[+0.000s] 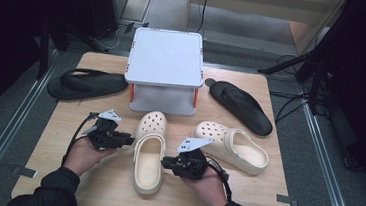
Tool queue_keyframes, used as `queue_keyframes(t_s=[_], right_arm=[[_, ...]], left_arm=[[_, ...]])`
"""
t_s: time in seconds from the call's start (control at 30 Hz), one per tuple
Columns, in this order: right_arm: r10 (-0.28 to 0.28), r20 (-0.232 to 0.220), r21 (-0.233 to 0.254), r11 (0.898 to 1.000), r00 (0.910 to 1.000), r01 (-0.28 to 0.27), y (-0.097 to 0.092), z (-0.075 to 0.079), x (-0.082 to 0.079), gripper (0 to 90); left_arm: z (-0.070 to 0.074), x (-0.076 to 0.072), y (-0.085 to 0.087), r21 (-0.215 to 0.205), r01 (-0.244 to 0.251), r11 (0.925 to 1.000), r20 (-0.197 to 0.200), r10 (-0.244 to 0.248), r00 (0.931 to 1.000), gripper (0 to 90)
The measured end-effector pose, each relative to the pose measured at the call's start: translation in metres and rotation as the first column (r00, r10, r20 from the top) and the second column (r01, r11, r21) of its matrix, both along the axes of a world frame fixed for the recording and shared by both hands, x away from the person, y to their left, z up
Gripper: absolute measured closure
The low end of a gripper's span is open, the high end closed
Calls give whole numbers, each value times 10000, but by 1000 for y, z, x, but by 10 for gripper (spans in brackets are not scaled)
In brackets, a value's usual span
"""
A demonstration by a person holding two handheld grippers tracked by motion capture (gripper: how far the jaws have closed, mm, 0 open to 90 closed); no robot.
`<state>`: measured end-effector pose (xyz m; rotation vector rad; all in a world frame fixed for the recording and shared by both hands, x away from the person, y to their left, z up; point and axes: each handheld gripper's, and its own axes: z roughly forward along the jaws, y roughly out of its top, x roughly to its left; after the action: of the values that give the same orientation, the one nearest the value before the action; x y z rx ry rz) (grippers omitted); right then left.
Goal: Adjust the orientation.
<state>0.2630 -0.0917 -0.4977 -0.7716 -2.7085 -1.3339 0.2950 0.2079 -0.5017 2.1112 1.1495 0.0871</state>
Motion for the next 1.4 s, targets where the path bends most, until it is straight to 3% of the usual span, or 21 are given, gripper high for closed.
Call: queue_keyframes(t_s=[0.07,0.2,0.3,0.47,0.67,0.83,1.2,1.4], right_arm=[[-94,25,106,9999,10000,94,-3,2,0,760],[-259,246,212,9995,9994,253,-11,4,2,675],[-313,417,346,9990,9986,299,-16,5,2,653],[-484,750,539,9976,9960,444,-26,9,2,620],[-947,398,426,9948,9947,930,-42,13,6,602],[-1324,414,364,9907,9903,1309,-60,16,7,591],[-2370,596,690,9701,9697,2328,-102,25,11,584],[-2689,756,551,9626,9602,2652,-118,26,9,575]], left_arm=[[3,-2,2,-36,45,10000,-99,-46,9999,622],[7,-7,4,-23,4,10000,92,-4,10000,492],[7,-9,7,-45,-44,10000,172,45,9998,444],[6,-11,10,75,56,10000,136,-57,9999,420],[3,-11,12,278,100,9996,137,-104,9999,415],[2,-11,12,213,126,9997,180,-130,9998,411],[1,-12,13,338,239,9991,240,-247,9994,411],[0,-12,11,458,314,9985,223,-325,9992,411]])
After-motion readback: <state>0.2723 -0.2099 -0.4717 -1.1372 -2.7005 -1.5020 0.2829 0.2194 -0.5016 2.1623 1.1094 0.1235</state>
